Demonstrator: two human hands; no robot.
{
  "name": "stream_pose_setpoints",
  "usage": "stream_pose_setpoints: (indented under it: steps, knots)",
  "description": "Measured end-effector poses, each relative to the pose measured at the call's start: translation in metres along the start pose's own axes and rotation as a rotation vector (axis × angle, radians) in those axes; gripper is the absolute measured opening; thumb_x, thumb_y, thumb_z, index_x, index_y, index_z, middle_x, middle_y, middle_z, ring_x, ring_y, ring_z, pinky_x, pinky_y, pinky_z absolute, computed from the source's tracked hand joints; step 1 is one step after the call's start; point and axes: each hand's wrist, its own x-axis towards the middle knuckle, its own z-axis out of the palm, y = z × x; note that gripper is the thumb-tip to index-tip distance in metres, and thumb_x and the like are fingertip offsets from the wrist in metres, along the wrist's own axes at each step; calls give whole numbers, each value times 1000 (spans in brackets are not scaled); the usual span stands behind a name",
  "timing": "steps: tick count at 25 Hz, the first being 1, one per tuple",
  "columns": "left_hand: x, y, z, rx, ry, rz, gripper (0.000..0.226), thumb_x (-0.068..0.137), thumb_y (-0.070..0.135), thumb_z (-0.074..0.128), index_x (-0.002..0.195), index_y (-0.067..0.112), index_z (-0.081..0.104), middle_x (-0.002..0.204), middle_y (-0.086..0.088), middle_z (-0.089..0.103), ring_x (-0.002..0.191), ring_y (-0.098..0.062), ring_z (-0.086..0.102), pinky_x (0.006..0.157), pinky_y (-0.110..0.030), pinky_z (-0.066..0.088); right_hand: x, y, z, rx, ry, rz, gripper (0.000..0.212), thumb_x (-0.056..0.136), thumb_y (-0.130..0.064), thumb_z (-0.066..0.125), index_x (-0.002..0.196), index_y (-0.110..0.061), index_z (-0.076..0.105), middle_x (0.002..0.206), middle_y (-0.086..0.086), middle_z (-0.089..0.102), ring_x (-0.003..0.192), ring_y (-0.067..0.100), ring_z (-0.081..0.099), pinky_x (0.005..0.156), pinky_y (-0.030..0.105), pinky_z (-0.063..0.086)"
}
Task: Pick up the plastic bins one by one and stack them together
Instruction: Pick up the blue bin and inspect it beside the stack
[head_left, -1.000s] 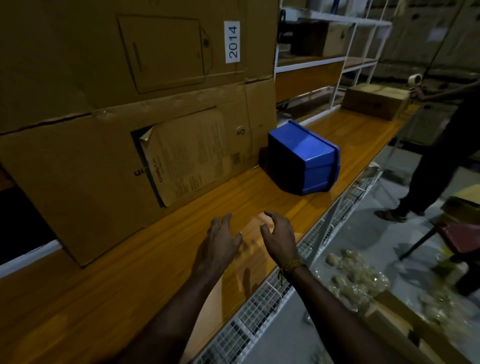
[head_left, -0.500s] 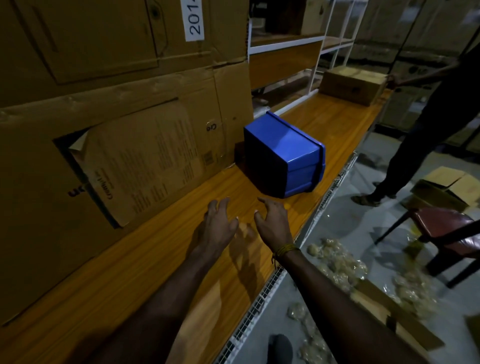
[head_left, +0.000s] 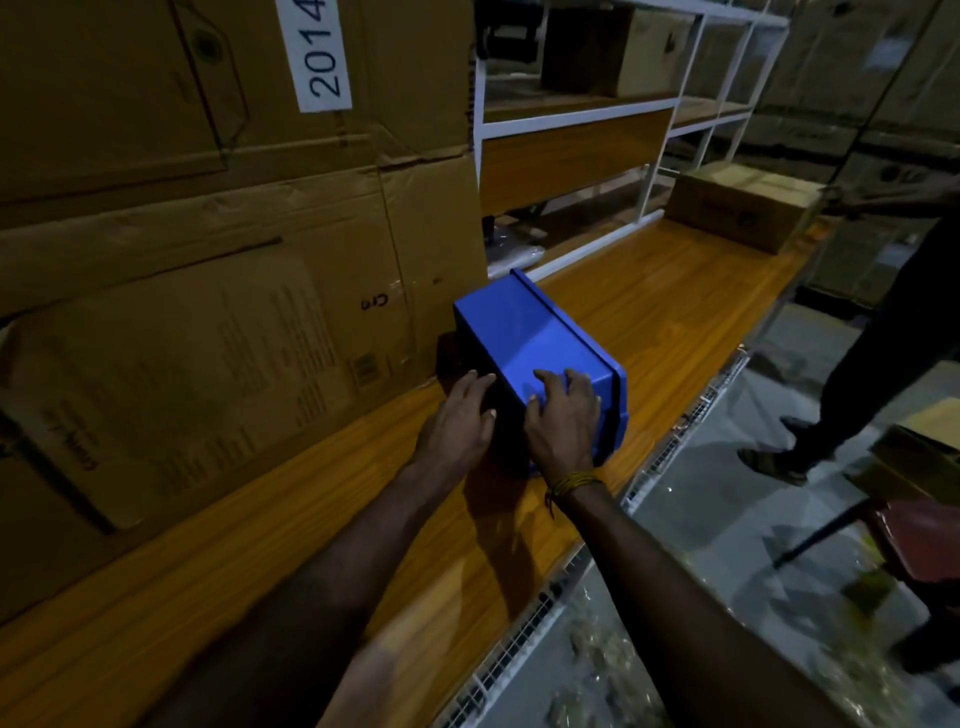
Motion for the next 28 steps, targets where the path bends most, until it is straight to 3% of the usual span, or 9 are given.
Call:
stream_pose_setpoints:
  steps: [5,10,13,16,18,21,24,26,28]
  knots:
    - [31,22,40,-11,-27,15,48,102,25,47,149,17,38,161,-5,27,150,-23,23,118,-36,27,49,29,-8,-124,33,-39,44,97,-24,50,141,-18,48,159,26,22,151,43,9,122,54,3]
    - [18,35,47,62,125,38,39,101,20,49,137,7,53,149,-14,46,142,-26,34,119,-26,13,75,30,-17,-152,0,64,55,96,-34,50,146,-14,39,151,28,32,141,46,28,119,55,15]
    - [10,31,45,78,239,36,30,99,22,51,122,5,63,127,-14,57,124,-25,48,118,-37,30,83,20,-21,-130,7,119,60,96,-40,50,147,-11,35,141,25,42,129,44,40,107,54,30]
    - [1,23,38,70,248,29,21,98,29,49,104,12,60,110,-7,53,104,-24,54,93,-40,45,73,10,-25,-154,9,101,48,100,-40,46,138,-12,47,134,23,48,123,41,45,99,51,36]
    - [-6,17,33,88,257,27,21,97,31,49,99,13,60,112,-8,52,103,-25,54,88,-41,47,61,5,-27,-133,27,72,36,101,-37,44,129,-17,55,128,20,53,119,40,48,96,50,37]
    - [-19,11,22,89,267,-8,31,95,35,49,117,16,62,133,-12,48,119,-30,53,96,-41,49,36,-1,-29,-91,56,18,26,101,-34,45,118,-23,61,120,16,58,114,38,50,93,49,37]
    - [-35,11,8,82,282,-65,40,98,24,51,138,22,51,152,-11,36,130,-32,47,97,-44,49,2,-6,-28,-50,39,-79,20,99,-30,49,109,-23,65,115,14,62,112,37,51,92,49,37]
    - [-52,6,-5,103,293,-66,47,99,16,49,146,25,43,158,-9,29,130,-34,47,93,-47,53,-23,-9,-27,-32,16,-107,20,98,-28,50,110,-23,66,115,13,62,114,37,51,96,50,35]
    - [-75,-5,-18,193,310,-51,51,99,11,49,147,26,42,159,-10,29,139,-37,39,99,-51,49,-48,-10,-27,-12,-8,-120,21,98,-26,51,111,-22,66,115,13,62,114,37,50,101,51,32]
